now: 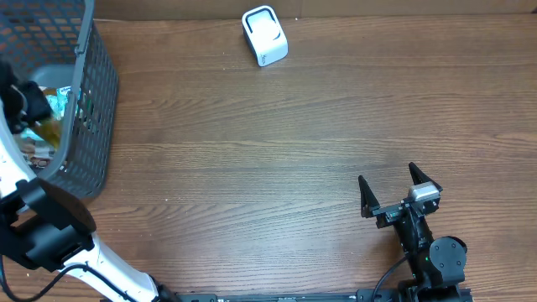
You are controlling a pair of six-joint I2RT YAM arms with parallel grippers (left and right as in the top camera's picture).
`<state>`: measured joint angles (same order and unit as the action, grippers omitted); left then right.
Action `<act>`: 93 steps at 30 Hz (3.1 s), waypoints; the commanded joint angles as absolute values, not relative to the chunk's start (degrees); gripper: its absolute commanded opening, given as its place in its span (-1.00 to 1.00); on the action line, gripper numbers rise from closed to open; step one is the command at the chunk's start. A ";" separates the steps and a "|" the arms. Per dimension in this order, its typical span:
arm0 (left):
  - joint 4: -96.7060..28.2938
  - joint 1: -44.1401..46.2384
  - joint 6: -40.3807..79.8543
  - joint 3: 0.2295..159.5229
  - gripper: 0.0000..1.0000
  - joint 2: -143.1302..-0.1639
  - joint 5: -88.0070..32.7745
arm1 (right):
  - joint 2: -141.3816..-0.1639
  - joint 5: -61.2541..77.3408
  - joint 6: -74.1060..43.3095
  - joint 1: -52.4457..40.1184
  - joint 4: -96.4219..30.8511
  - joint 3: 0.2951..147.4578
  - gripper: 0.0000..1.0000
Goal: Scan the item barcode
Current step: 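Grasp the yellow Vim soap bottle in the basket with the left gripper, then lift the Vim bottle out and carry it toward the white scanner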
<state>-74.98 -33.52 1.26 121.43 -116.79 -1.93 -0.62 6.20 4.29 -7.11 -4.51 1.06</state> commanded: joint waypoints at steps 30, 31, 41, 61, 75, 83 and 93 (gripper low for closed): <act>-86.83 -7.60 12.45 147.39 -0.66 -100.07 -5.69 | -0.23 6.50 4.38 -7.01 -4.23 0.45 1.00; -87.64 -6.63 12.47 147.30 -0.66 -100.33 -5.56 | -0.23 6.50 4.38 -7.01 -4.23 0.45 1.00; -96.79 4.49 12.51 146.21 -0.92 -107.24 -5.89 | -0.23 6.50 4.38 -7.01 -4.21 0.45 1.00; -78.08 25.80 24.62 118.15 -0.81 -114.69 2.42 | -0.23 6.50 4.38 -7.01 -4.21 0.45 1.00; -57.45 41.12 37.74 106.13 -0.78 -114.76 6.26 | -0.23 6.50 4.38 -7.01 -4.23 0.45 1.00; -56.47 46.02 37.74 106.13 -0.77 -116.79 6.96 | -0.23 6.50 4.38 -7.01 -4.21 0.45 1.00; -54.13 46.70 37.74 106.13 -0.60 -120.66 9.98 | -0.23 6.50 4.38 -7.01 -4.23 0.45 1.00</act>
<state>-54.59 46.85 36.62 106.08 -120.36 8.29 -0.62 6.20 4.29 -7.11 -4.51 1.06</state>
